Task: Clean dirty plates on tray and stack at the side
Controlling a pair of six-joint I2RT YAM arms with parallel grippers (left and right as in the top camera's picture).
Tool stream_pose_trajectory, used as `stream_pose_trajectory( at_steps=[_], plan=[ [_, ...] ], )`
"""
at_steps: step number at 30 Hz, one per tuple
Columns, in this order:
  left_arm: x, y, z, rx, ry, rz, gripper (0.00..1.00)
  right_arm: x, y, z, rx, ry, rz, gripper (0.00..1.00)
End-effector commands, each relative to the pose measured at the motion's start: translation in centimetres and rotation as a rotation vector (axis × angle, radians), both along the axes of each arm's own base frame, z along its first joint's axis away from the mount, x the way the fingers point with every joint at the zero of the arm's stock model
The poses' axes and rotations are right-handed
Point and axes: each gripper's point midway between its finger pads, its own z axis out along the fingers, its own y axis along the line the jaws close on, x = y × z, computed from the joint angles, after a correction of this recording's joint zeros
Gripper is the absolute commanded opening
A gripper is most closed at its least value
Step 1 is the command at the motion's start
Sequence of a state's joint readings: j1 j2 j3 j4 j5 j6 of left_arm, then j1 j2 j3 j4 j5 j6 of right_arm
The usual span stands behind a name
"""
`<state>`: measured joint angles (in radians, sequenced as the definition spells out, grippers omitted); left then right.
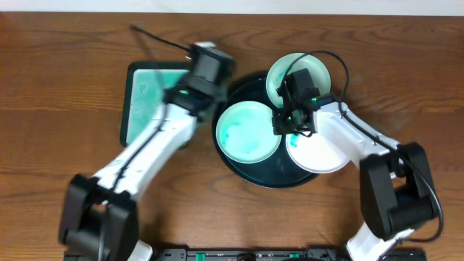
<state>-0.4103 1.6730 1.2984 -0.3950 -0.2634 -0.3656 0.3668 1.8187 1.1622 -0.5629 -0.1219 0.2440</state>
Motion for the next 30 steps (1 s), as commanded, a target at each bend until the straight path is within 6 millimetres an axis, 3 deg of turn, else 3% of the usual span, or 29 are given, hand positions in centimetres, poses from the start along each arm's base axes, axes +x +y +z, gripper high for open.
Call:
stream_pose_trajectory(
  at_steps=[1,3,8,13,17,23,27,30],
  plan=[
    [0.5,4.4,-0.8,-0.01,0.041,0.1,0.07,1.3,-0.8,4.0,-0.134,-0.179,0.036,0.01],
    [0.3,7.6,-1.8,0.003,0.087,0.169,0.07,2.1,-1.7,6.5,-0.254,-0.297,0.035,0.01],
    [-0.3,11.4,-2.9,0.012,0.134,0.254,0.07,3.0,-1.2,11.1,-0.427,-0.499,0.173,0.01],
    [-0.6,13.3,-3.7,0.014,0.153,0.296,0.07,3.9,-0.2,15.6,-0.607,-0.692,0.26,0.01],
    [-0.8,12.8,-4.0,-0.006,0.168,0.275,0.07,4.1,1.2,17.4,-0.674,-0.776,0.291,0.01],
    [-0.8,10.8,-4.4,-0.087,0.193,0.19,0.07,3.3,2.9,15.3,-0.477,-0.707,0.284,0.01],
    [-0.8,10.2,-4.4,-0.108,0.201,0.159,0.07,1.3,4.2,11.4,-0.197,-0.498,0.294,0.01],
    [-0.9,9.5,-4.5,-0.129,0.21,0.116,0.07,0.1,3.9,8.4,-0.073,-0.327,0.264,0.01]
  ],
)
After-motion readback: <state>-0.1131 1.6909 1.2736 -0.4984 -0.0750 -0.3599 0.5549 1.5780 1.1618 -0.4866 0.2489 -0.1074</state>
